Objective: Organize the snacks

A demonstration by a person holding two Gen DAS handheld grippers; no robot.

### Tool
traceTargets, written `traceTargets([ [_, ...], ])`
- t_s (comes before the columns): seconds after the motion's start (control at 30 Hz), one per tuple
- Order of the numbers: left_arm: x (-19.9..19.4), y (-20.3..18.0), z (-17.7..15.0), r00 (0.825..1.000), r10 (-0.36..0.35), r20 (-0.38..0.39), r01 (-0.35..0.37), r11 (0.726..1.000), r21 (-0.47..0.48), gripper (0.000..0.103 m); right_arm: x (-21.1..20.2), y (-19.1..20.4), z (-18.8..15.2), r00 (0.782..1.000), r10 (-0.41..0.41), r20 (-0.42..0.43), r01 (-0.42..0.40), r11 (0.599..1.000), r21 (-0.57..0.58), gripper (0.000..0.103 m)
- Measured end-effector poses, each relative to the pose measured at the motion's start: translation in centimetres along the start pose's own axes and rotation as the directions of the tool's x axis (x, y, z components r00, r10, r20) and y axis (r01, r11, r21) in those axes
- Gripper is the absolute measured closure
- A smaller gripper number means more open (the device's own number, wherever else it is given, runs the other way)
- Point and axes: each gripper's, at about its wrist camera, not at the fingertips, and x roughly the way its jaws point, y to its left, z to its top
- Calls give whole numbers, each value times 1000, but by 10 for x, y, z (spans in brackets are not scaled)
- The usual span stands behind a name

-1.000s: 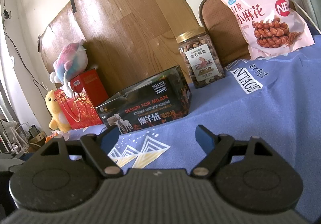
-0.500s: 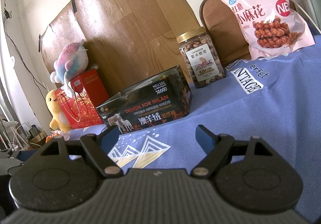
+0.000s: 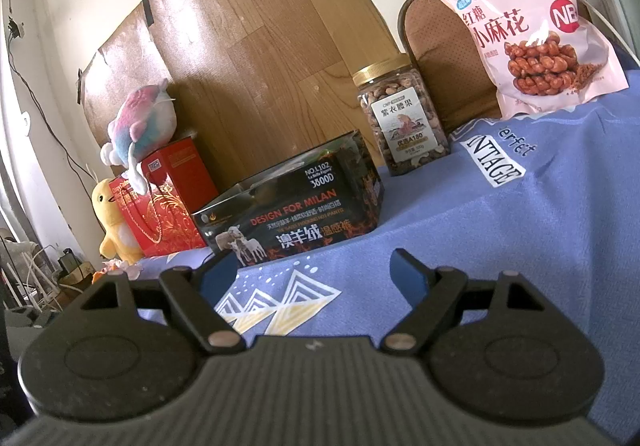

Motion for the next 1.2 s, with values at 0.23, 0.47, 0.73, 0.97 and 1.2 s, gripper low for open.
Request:
traceTargets([
  [0.23, 3, -3, -2, 998, -40, -44, 40, 999, 0, 0, 0, 0, 0, 1000, 0, 1, 0, 1000, 1, 17],
  [0.47, 4, -4, -3, 997, -43, -56, 44, 999, 4, 0, 0, 0, 0, 1000, 0, 1, 0, 1000, 1, 17],
  [0.73, 6, -5, -3, 996, -51, -71, 51, 999, 6, 0, 0, 0, 0, 1000, 0, 1, 0, 1000, 1, 17],
  [0.97, 6, -7, -4, 995, -64, -75, 65, 998, 9, 0, 0, 0, 0, 1000, 0, 1, 0, 1000, 1, 17],
  [1.2, 6, -6, -4, 993, -90, -79, 91, 996, 4, 0, 0, 0, 0, 1000, 1, 1, -1, 1000, 1, 17],
])
